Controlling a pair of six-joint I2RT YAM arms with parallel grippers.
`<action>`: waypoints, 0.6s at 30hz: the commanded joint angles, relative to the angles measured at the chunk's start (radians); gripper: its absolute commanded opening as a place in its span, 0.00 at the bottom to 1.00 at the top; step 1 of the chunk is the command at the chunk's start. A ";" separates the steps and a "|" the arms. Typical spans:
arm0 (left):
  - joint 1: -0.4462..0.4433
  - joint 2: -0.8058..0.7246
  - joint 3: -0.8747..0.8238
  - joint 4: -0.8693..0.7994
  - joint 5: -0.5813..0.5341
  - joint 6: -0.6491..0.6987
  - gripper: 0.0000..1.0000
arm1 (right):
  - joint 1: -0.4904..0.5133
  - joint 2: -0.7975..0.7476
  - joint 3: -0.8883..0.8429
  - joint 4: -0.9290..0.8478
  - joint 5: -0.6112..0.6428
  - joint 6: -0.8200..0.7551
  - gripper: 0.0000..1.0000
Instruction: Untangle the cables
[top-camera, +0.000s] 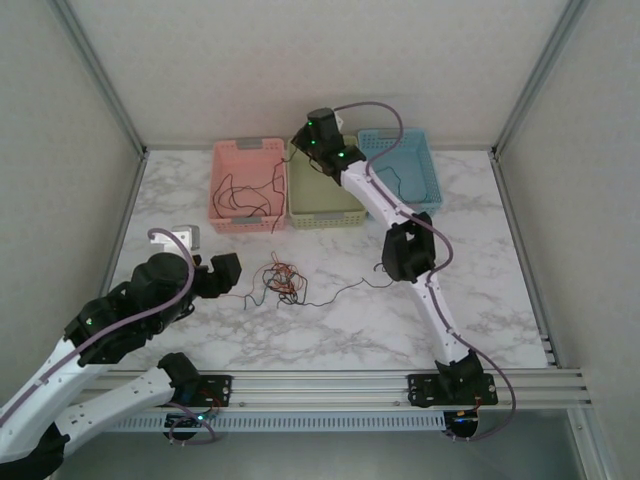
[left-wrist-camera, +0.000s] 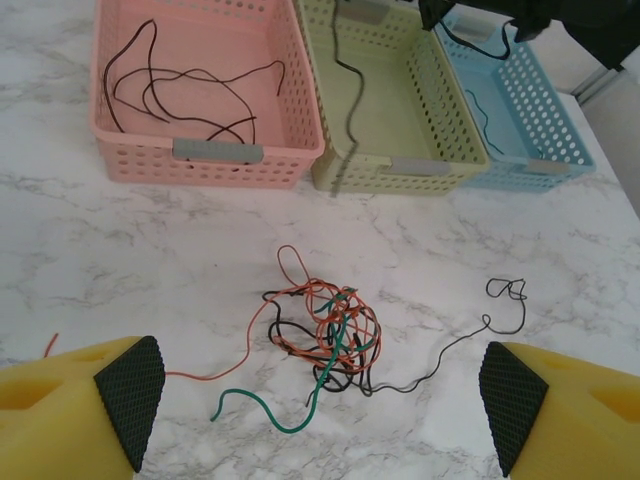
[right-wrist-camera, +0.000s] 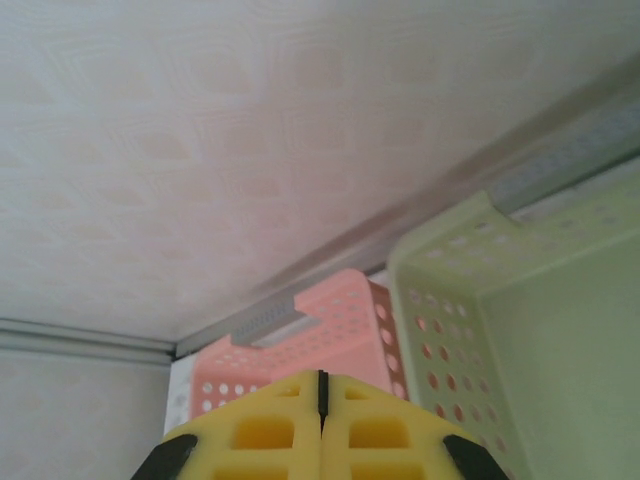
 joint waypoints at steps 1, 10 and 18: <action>0.010 -0.002 -0.023 -0.025 -0.010 -0.027 0.84 | 0.019 0.059 0.084 0.068 0.121 -0.006 0.00; 0.010 -0.006 -0.035 -0.038 -0.002 -0.042 0.84 | 0.044 0.131 0.078 0.310 0.251 0.041 0.00; 0.010 -0.018 -0.056 -0.040 -0.003 -0.047 0.85 | 0.052 0.154 0.044 0.472 0.327 0.062 0.00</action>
